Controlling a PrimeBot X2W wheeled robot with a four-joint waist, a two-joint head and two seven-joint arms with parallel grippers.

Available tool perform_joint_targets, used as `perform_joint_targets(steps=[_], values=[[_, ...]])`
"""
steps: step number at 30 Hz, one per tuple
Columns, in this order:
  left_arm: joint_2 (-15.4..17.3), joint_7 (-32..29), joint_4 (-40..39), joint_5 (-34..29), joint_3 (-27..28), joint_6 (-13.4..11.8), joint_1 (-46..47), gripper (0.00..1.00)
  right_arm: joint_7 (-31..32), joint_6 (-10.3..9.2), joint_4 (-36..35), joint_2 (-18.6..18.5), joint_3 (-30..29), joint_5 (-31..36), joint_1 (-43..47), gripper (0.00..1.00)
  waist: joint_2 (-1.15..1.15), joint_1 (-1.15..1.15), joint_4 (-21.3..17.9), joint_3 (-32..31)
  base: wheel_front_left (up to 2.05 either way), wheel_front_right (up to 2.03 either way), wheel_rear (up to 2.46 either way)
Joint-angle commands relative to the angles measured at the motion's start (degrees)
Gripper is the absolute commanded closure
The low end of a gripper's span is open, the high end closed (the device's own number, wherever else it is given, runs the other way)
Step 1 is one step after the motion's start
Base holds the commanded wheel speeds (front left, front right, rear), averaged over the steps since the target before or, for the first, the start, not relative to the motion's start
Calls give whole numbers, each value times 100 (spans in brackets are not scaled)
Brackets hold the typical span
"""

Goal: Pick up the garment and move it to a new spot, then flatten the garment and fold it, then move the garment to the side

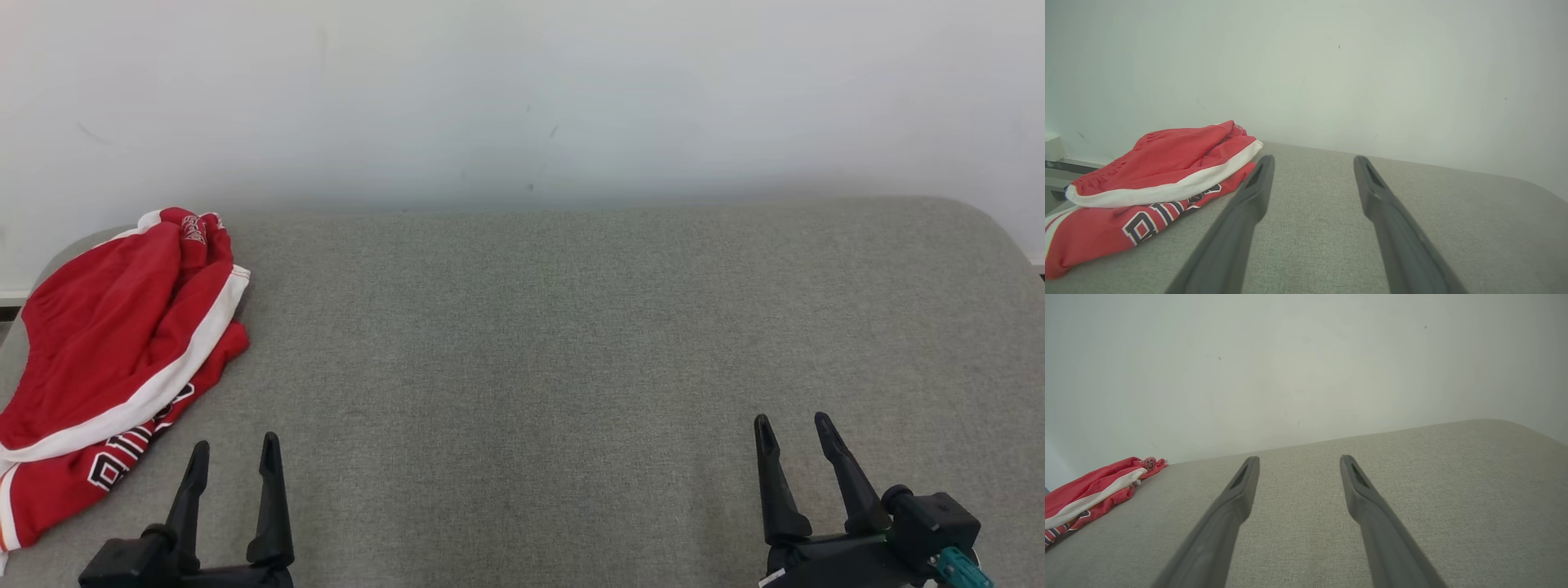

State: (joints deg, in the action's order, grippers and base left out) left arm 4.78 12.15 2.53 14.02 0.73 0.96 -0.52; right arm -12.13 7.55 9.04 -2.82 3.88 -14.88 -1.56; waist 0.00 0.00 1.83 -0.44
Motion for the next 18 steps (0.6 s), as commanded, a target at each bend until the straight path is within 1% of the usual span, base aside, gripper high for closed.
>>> perform_joint_targets(steps=[1, 8, 13, 18], values=[[10, 51, -59, -107, 22, -20, -63, 0, -55, -9, -31, -29, 3, 113, 22, 0, 0, 0, 3, 0, 0, 0, 0], [-10, 129, -53, -352, 77, 73, -102, 0, -124, -10, -17, -27, -16, 338, 41, 0, 0, 0, 20, -5, 0, 0, 0], [-42, 182, -31, -459, 113, 131, -133, 0, -181, -11, 32, -23, -45, 236, 65, 0, 0, 0, 26, -16, 0, 0, 0], [-75, 235, -5, -604, 155, 191, -153, 0, -235, -11, 101, -20, -7, 328, 56, 0, 0, 0, 32, -29, 0, 0, 0]])
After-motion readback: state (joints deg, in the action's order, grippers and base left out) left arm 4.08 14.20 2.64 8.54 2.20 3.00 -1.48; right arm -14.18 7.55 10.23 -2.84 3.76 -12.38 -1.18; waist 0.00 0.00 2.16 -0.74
